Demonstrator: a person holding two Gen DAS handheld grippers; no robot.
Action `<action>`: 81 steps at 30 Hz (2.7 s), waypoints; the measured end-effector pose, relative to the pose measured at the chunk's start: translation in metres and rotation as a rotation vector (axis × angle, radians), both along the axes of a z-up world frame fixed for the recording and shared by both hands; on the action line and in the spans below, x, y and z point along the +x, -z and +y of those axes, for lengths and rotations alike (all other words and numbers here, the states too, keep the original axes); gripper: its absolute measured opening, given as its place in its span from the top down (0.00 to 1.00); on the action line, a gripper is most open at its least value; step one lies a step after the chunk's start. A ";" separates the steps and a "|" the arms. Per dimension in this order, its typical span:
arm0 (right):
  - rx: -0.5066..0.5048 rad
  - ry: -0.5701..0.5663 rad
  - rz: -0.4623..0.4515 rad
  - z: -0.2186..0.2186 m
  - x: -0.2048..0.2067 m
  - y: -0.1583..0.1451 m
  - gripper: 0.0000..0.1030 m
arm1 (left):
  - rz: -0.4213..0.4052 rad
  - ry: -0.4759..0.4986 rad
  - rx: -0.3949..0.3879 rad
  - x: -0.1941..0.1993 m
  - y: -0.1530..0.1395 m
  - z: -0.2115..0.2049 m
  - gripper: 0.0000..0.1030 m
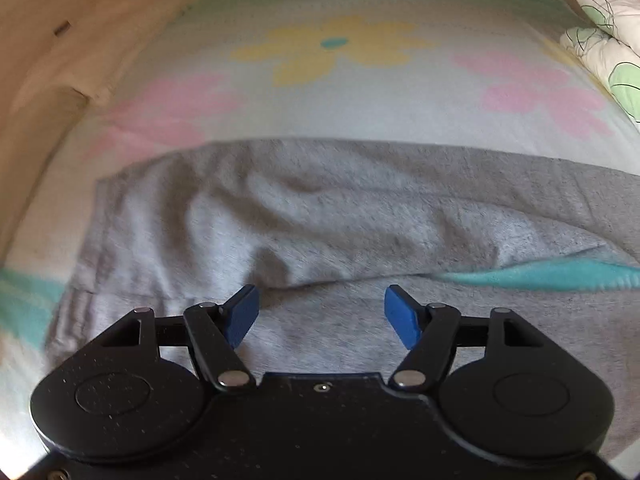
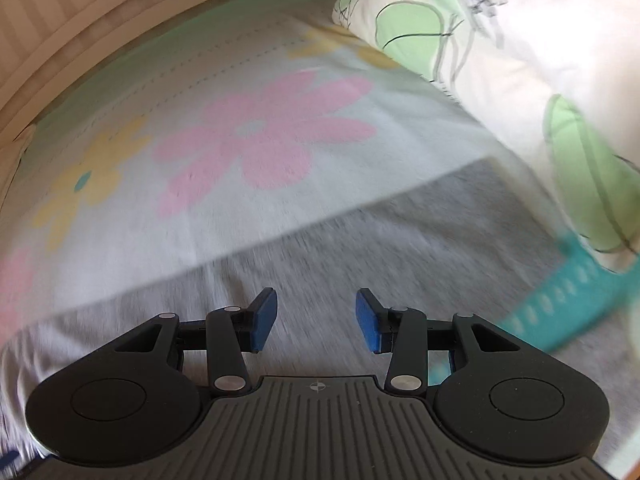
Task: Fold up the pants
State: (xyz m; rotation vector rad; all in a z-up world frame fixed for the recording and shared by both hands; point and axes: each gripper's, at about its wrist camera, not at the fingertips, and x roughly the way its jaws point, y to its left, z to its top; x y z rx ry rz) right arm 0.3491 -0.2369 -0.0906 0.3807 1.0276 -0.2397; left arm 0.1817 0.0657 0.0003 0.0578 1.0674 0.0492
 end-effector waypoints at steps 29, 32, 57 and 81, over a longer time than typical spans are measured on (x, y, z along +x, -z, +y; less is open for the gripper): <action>0.061 -0.052 0.171 0.008 0.018 0.035 0.99 | 0.034 -0.071 -0.008 0.012 0.009 0.000 0.30; 0.057 -0.073 0.199 0.004 -0.005 0.033 1.00 | 0.028 -0.072 -0.012 0.013 0.008 -0.002 0.30; -0.162 -0.997 0.095 0.029 0.055 0.026 0.56 | 0.071 -0.160 -0.086 0.035 0.021 0.032 0.30; -0.114 -1.141 0.002 -0.009 0.045 0.019 0.79 | 0.163 -0.203 -0.241 0.171 0.046 0.031 0.28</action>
